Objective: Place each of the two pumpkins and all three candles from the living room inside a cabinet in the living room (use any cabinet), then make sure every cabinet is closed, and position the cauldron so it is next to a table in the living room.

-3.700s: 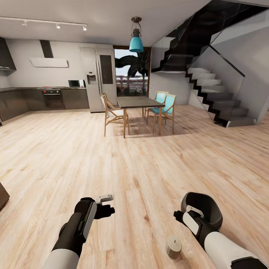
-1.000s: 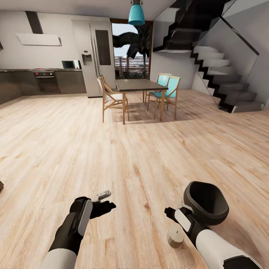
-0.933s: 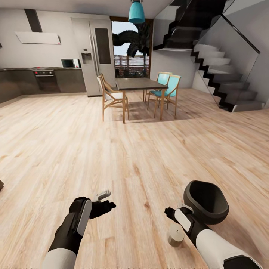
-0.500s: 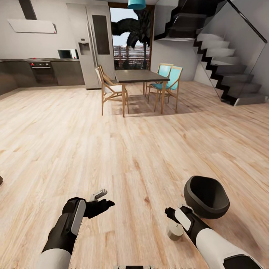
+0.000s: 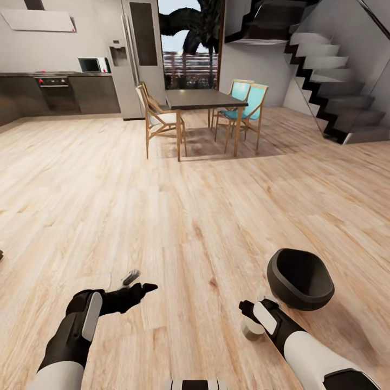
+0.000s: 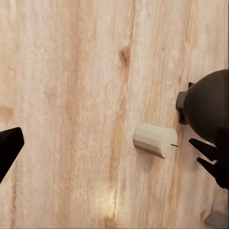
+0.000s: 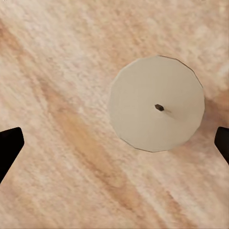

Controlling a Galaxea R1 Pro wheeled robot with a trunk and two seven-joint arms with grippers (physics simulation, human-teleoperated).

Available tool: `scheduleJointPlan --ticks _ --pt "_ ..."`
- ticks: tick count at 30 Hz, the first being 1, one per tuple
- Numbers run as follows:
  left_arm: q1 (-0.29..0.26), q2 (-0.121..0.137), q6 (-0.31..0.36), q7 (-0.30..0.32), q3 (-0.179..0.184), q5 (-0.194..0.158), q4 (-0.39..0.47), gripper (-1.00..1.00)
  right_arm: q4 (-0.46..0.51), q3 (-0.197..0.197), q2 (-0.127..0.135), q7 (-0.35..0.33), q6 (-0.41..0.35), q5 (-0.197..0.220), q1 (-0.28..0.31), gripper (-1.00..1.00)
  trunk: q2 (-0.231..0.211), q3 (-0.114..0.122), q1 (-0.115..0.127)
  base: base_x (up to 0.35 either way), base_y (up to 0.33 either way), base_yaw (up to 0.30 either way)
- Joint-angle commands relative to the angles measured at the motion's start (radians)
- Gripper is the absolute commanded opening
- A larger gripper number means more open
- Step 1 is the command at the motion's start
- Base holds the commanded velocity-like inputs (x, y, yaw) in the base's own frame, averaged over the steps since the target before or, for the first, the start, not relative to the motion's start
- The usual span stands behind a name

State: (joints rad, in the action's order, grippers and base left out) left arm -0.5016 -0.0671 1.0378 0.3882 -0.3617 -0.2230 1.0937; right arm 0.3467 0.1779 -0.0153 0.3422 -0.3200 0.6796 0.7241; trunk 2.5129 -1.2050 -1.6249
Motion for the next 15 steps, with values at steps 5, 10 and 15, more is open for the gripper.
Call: scheduleJointPlan --ticks 5,10,15 --pt "0.0 0.044 0.002 0.137 -0.032 -0.023 -0.002 1.0 0.0 0.0 -0.001 0.0 0.001 0.0 0.0 1.0 0.001 -0.012 -0.001 0.0 0.0 0.0" --pt "0.0 0.062 0.002 0.212 -0.036 -0.03 -0.003 1.0 0.0 0.0 -0.002 0.0 0.001 0.0 0.0 1.0 0.002 -0.031 -0.004 0.0 0.0 0.0" --pt "0.0 0.065 0.002 0.227 -0.037 -0.031 -0.003 1.0 0.0 0.0 -0.001 0.001 0.001 -0.001 0.0 1.0 0.003 -0.05 -0.006 0.0 0.0 0.0"
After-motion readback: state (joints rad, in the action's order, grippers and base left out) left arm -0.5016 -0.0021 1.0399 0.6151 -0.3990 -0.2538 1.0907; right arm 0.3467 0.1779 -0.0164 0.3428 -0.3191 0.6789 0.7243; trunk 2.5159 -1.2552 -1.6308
